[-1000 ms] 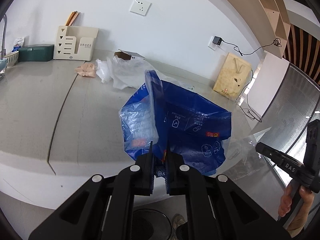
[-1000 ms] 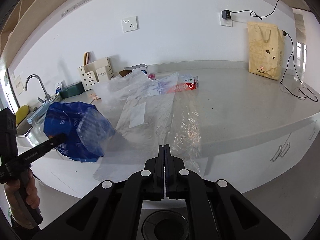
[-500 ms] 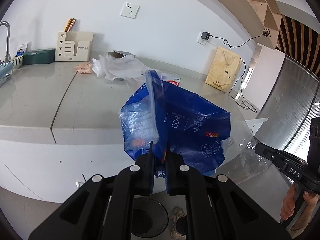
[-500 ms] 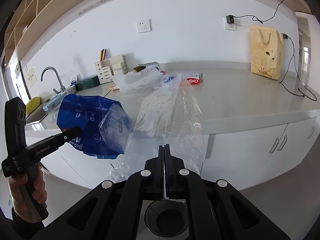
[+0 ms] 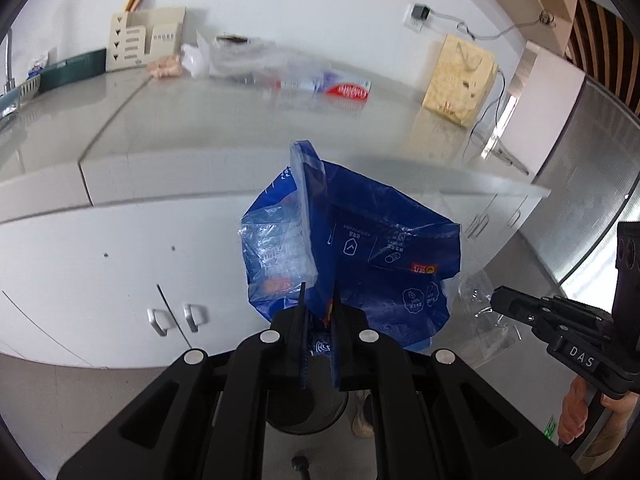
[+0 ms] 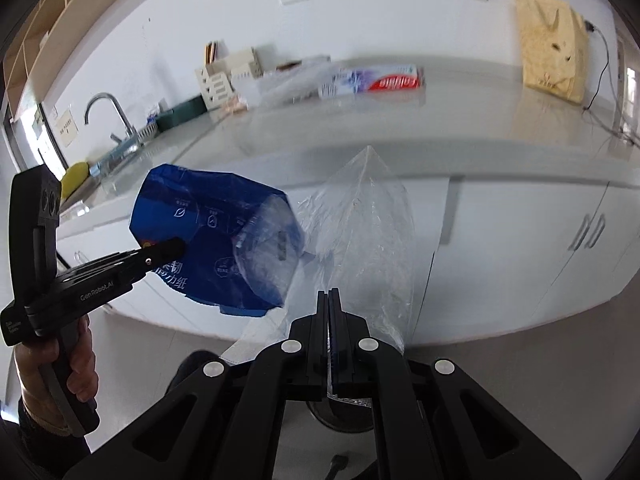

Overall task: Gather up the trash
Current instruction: 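Lift both bags off the counter and carry them down over the wastebasket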

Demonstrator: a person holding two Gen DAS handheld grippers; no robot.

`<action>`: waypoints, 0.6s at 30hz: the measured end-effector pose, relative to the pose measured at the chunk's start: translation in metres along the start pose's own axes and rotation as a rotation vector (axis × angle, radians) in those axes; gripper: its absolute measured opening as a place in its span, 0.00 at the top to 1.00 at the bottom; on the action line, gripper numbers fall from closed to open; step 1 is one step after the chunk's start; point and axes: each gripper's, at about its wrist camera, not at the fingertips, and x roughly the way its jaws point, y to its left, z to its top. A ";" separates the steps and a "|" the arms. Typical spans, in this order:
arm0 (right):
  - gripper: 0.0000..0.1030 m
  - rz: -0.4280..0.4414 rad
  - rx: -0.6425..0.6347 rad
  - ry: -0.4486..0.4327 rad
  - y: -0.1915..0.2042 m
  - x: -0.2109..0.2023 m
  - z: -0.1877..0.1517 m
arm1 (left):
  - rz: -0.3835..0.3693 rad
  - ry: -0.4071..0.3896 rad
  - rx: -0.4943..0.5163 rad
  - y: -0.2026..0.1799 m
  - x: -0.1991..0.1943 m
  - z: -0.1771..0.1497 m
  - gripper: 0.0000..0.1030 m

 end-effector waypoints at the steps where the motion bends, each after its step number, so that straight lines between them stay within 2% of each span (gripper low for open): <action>1: 0.95 0.002 -0.005 0.015 0.001 0.008 -0.004 | -0.003 0.016 -0.002 0.001 0.007 -0.003 0.91; 5: 0.95 0.017 -0.007 0.101 -0.001 0.049 -0.027 | 0.005 0.104 0.000 0.010 0.043 -0.020 0.91; 9: 0.95 0.049 0.017 0.150 -0.007 0.088 -0.046 | 0.042 0.158 0.035 0.014 0.079 -0.041 0.91; 13: 0.95 0.052 0.026 0.218 -0.015 0.127 -0.064 | 0.039 0.232 0.030 0.025 0.117 -0.060 0.91; 18: 0.95 0.074 0.058 0.298 -0.029 0.176 -0.087 | 0.012 0.363 0.008 0.043 0.175 -0.089 0.91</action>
